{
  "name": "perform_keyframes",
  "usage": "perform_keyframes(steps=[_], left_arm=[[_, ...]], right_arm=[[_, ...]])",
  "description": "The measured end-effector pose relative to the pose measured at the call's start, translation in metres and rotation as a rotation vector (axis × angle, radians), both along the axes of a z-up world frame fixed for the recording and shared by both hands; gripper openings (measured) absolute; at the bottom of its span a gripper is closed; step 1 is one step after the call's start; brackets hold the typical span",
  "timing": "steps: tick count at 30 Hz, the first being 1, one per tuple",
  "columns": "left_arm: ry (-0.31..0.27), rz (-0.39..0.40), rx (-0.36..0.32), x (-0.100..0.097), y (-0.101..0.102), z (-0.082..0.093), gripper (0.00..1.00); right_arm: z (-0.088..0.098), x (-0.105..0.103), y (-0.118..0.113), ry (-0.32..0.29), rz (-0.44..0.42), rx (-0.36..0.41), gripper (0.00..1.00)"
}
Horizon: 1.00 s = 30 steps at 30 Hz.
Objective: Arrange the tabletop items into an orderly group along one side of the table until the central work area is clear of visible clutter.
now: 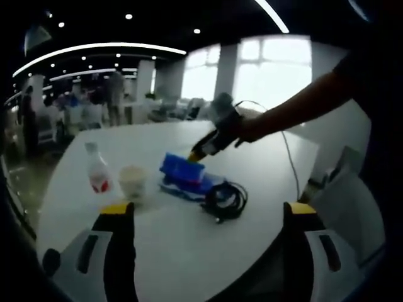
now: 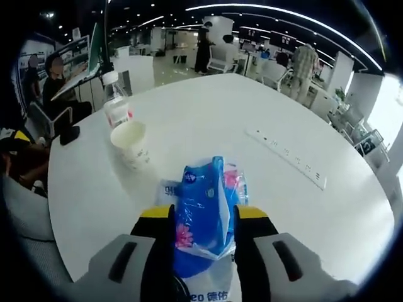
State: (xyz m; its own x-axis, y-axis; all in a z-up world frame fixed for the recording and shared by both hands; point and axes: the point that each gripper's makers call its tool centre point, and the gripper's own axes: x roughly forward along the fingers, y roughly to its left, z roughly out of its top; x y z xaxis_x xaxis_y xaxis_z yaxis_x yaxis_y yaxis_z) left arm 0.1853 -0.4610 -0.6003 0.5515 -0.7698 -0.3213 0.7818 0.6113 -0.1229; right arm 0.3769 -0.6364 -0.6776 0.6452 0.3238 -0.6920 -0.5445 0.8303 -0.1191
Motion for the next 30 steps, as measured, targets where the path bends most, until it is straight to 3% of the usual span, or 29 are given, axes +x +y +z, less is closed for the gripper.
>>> perform_keyframes(steps=[13,30], left_arm=[[-0.005,-0.001,0.027,0.0,0.0,-0.002,0.91],[-0.001,0.012,0.02,0.004,0.002,0.0,0.86]], right_arm=[[-0.01,0.005,-0.003,0.04,-0.016,0.06,0.33],[-0.031,0.027,-0.007,0.083,-0.027,-0.01,0.25]])
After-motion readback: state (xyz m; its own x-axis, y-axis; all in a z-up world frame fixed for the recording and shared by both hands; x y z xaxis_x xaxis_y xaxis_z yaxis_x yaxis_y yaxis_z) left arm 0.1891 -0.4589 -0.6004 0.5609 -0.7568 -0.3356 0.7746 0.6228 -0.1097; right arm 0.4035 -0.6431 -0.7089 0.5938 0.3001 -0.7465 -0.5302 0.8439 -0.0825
